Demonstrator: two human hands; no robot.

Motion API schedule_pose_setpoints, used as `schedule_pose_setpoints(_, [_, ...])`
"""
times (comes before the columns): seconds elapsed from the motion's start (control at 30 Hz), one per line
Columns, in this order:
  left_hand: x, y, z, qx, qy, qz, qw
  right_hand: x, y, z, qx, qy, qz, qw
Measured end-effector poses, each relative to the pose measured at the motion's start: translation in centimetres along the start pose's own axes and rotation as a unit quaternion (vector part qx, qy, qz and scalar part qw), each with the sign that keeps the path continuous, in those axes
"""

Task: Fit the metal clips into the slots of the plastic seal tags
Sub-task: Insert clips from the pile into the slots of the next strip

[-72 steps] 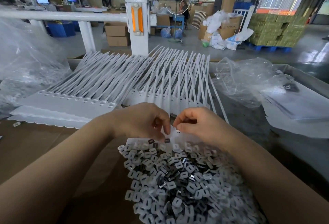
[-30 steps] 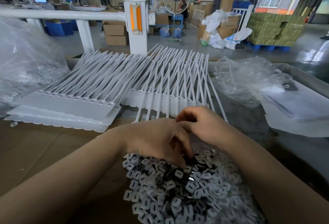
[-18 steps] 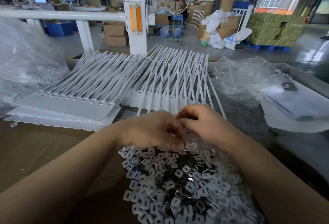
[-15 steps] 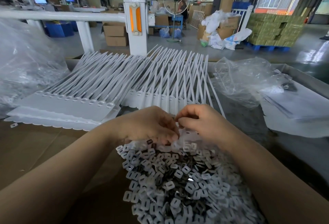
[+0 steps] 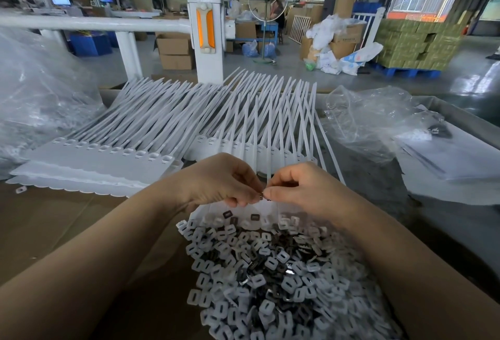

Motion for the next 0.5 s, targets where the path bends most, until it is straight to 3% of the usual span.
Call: schedule_pose_setpoints(0.5, [-0.28, -0.13, 0.52, 0.003, -0.008, 0.01, 1.0, 0.21, -0.31, 0.21, 0.007, -0.013, -0.013, 1.0])
Point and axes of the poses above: each hand's wrist, its own y-axis towards the middle knuckle, its own z-axis out of the palm, x = y × z, the point moved 1 cm from there along y, towards the middle knuckle, and after that the axes turned 12 degrees about z, right-handed, at the moved point
